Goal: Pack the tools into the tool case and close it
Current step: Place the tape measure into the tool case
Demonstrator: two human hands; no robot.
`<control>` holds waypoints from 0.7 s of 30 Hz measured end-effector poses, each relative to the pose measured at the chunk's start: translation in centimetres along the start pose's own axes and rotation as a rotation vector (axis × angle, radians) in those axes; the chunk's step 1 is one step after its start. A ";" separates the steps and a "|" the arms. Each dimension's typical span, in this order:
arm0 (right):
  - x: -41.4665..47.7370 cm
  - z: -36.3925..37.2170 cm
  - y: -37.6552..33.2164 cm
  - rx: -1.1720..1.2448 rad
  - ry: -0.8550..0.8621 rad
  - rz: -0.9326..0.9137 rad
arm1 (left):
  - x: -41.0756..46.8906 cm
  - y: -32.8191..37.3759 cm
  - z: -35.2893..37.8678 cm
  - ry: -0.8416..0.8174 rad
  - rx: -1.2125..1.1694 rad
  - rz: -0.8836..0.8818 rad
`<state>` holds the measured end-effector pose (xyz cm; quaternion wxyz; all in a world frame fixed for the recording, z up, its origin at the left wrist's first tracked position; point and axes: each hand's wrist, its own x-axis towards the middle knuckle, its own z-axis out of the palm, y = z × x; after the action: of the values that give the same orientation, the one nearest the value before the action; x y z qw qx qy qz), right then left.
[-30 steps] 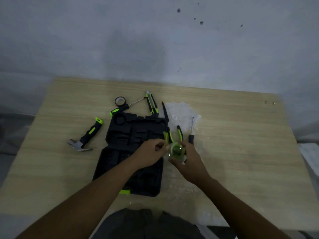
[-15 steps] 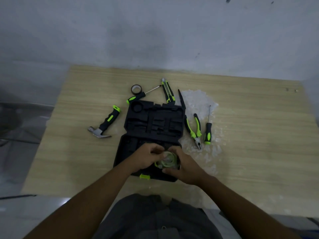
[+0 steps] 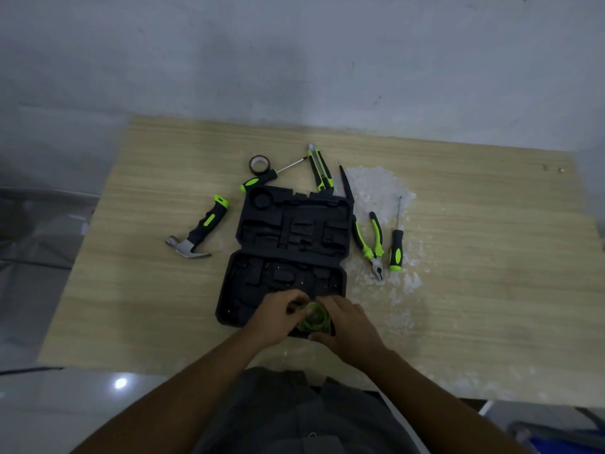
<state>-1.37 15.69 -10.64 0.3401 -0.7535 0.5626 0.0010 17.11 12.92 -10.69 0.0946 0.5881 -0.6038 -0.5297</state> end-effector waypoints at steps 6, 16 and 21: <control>-0.6 0.1 0.4 -0.040 0.009 -0.053 | -0.9 -0.1 0.9 0.095 0.072 0.171; 0.0 -0.8 1.6 -0.213 0.032 -0.112 | 0.2 -0.3 0.9 0.094 0.114 0.081; 0.8 -1.3 1.3 -0.229 0.018 -0.079 | 0.5 -0.3 0.7 0.074 0.066 0.009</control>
<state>-2.73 14.19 -10.63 0.2465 -0.8091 0.5316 0.0449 16.66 12.96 -11.42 0.0999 0.6074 -0.6197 -0.4869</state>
